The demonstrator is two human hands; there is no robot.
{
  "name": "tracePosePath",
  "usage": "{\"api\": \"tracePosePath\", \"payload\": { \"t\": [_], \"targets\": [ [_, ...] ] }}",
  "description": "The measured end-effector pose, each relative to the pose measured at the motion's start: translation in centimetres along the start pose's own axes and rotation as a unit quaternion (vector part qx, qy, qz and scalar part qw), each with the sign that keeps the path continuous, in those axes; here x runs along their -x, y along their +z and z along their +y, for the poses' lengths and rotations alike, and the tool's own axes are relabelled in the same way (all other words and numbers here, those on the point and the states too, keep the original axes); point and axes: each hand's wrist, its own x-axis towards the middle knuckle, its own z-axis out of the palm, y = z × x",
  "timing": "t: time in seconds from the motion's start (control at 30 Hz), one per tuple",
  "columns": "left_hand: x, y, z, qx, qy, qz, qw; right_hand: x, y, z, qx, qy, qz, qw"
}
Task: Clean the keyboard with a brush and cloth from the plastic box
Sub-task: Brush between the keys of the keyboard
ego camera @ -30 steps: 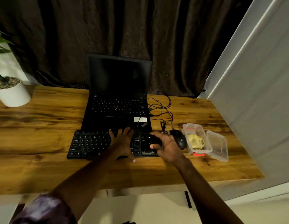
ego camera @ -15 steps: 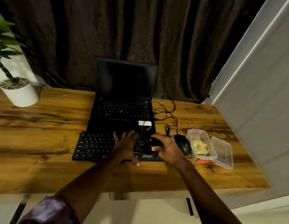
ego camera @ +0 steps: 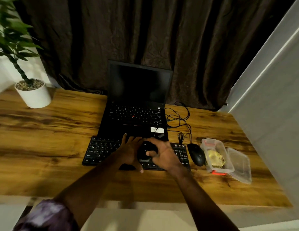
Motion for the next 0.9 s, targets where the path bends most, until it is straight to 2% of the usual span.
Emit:
{"api": "tracePosePath", "payload": {
  "t": [0.13,0.27,0.6,0.77,0.9],
  "targets": [
    [0.0,0.6,-0.6,-0.01,0.001,0.009,1.0,-0.4,-2.1,2.3,-0.002,0.015,0.03,0.999],
    [-0.2,0.0,0.0,-0.022,-0.011,-0.021,0.999,-0.3,-4.4,4.2,-0.003,0.04,0.088,0.995],
    [-0.6,-0.5,0.9,-0.045,-0.033,-0.038,0.998,-2.7,-1.9,1.8,-0.021,-0.005,0.048,0.999],
    [-0.7,-0.6,1.2,-0.05,-0.045,-0.047,0.997,-1.8,-5.6,5.8,-0.025,0.032,0.077,0.996],
    [-0.9,-0.9,2.1,-0.065,-0.058,-0.058,0.995,-1.6,-6.8,6.2,-0.004,0.042,0.1,0.994]
  ]
}}
